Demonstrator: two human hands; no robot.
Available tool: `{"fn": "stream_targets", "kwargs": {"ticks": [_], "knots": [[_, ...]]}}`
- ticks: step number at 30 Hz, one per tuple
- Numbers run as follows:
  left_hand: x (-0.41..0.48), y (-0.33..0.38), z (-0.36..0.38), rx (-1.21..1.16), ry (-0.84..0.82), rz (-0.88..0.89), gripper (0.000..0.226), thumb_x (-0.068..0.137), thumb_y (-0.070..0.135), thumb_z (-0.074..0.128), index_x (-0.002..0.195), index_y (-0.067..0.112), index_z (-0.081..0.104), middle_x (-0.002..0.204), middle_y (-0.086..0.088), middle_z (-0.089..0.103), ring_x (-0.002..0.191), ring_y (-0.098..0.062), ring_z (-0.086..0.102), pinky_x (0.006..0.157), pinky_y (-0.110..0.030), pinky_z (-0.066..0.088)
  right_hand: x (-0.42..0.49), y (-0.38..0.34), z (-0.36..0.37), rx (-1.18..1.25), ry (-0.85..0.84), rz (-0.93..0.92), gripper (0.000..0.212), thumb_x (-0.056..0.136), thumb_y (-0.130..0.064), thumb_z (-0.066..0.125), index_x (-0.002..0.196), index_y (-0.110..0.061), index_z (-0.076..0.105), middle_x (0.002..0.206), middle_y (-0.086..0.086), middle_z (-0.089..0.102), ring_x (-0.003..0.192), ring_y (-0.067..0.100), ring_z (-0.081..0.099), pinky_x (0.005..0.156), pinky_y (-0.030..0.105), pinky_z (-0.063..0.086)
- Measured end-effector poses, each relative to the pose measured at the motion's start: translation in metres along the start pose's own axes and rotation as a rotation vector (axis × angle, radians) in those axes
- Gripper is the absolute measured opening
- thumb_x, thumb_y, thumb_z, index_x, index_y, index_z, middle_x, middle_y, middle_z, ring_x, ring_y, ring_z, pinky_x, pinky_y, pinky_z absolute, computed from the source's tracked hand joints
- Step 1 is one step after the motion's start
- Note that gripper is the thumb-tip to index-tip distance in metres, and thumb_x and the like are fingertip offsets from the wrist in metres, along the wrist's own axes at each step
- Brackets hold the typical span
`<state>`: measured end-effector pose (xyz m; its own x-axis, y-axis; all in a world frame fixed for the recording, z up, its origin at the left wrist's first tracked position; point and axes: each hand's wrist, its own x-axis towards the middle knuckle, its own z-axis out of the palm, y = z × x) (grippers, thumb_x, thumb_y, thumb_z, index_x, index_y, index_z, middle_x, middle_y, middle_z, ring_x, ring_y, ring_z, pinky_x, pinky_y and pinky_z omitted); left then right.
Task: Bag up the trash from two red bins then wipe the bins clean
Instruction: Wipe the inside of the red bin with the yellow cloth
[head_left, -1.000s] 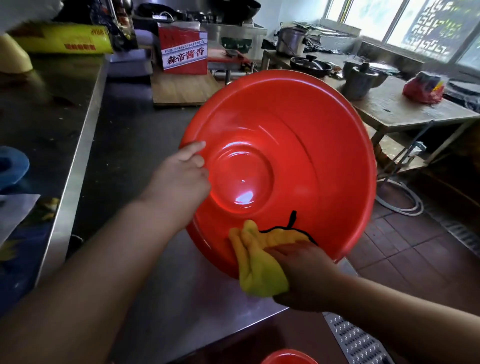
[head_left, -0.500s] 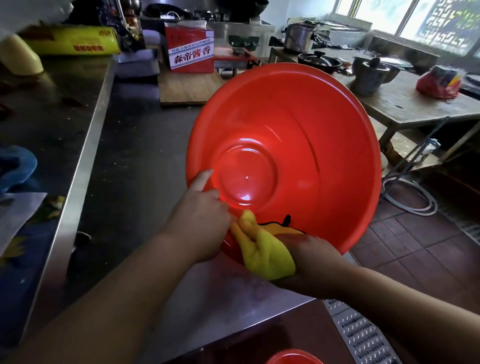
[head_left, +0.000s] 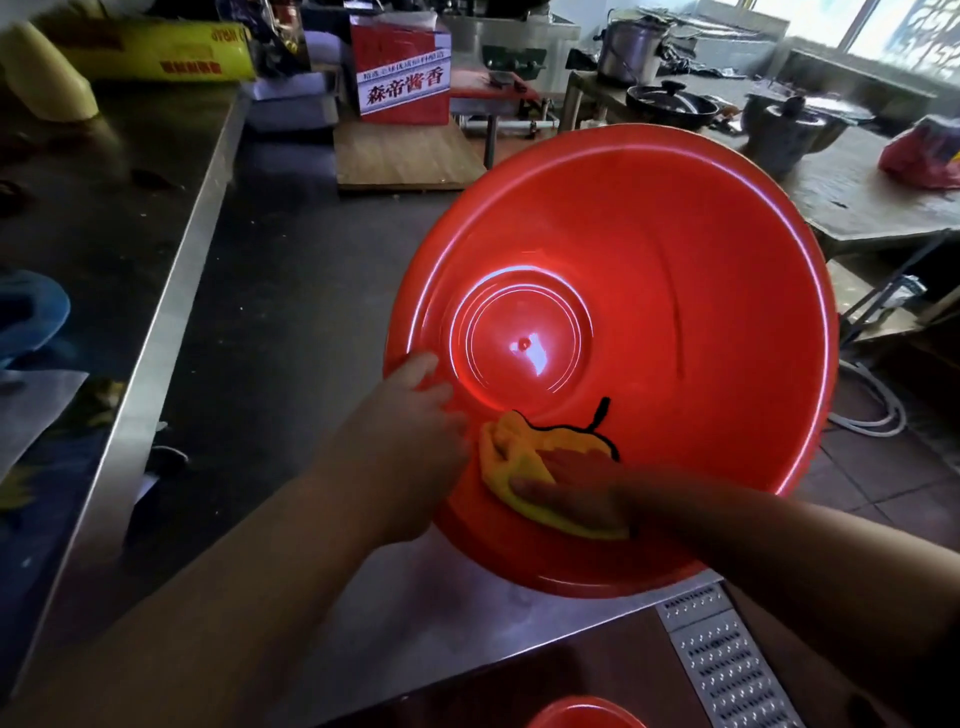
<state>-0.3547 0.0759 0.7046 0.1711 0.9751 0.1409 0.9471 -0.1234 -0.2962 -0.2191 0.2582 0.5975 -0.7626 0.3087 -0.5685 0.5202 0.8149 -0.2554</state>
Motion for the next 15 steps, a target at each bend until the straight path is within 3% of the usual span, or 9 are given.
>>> {"fn": "stream_targets", "kwargs": {"ticks": [3,5,8,10,13,15], "knots": [[-0.001,0.0,0.006,-0.015,0.021,-0.002,0.006,0.047,0.017,0.065,0.053,0.017,0.063,0.055,0.003,0.06,0.061,-0.022,0.058,0.086,-0.038,0.042,0.049,0.009,0.001,0.018,0.066,0.076,0.117,0.054,-0.099,0.003,0.141,-0.029,0.036,0.133,-0.004,0.046,0.134,0.024,0.038,0.109,0.043,0.027],[-0.002,-0.001,0.008,0.001,0.001,-0.023,0.01,0.045,0.018,0.066,0.054,0.018,0.065,0.056,0.003,0.061,0.062,-0.022,0.058,0.085,-0.039,0.044,0.07,0.014,0.0,0.023,0.198,0.099,0.095,0.058,-0.098,0.011,0.123,-0.035,0.04,0.117,-0.009,0.056,0.118,0.023,0.054,0.096,0.039,0.039],[-0.004,-0.005,0.006,-0.008,-0.036,-0.058,0.011,0.042,0.018,0.064,0.052,0.019,0.062,0.055,0.004,0.058,0.059,-0.022,0.056,0.083,-0.038,0.042,0.071,0.007,-0.008,-0.067,0.326,0.081,0.066,0.066,-0.091,0.014,0.1,-0.04,0.038,0.104,-0.013,0.054,0.104,0.017,0.059,0.088,0.039,0.043],[-0.004,-0.007,0.003,-0.012,-0.038,-0.063,0.011,0.039,0.017,0.059,0.05,0.019,0.06,0.053,0.006,0.056,0.056,-0.022,0.054,0.081,-0.038,0.043,0.064,0.0,-0.012,-0.059,0.248,0.072,0.055,0.076,-0.082,0.023,0.105,-0.038,0.041,0.109,-0.01,0.053,0.109,0.019,0.056,0.087,0.033,0.039],[-0.002,-0.008,-0.002,-0.002,-0.007,-0.047,0.017,0.043,0.018,0.041,0.046,0.019,0.058,0.05,0.008,0.054,0.055,-0.02,0.053,0.08,-0.039,0.045,0.041,-0.005,-0.016,0.038,0.08,0.068,0.078,0.072,-0.082,0.028,0.129,-0.032,0.047,0.126,0.001,0.056,0.117,0.026,0.052,0.099,0.038,0.039],[-0.002,-0.009,-0.002,-0.011,0.016,-0.043,0.022,0.049,0.016,0.035,0.045,0.018,0.057,0.049,0.008,0.053,0.055,-0.019,0.053,0.08,-0.038,0.046,0.006,-0.011,-0.019,0.115,-0.018,0.022,0.074,0.08,-0.078,0.034,0.132,-0.028,0.05,0.13,0.0,0.057,0.119,0.023,0.052,0.103,0.04,0.037]]}}
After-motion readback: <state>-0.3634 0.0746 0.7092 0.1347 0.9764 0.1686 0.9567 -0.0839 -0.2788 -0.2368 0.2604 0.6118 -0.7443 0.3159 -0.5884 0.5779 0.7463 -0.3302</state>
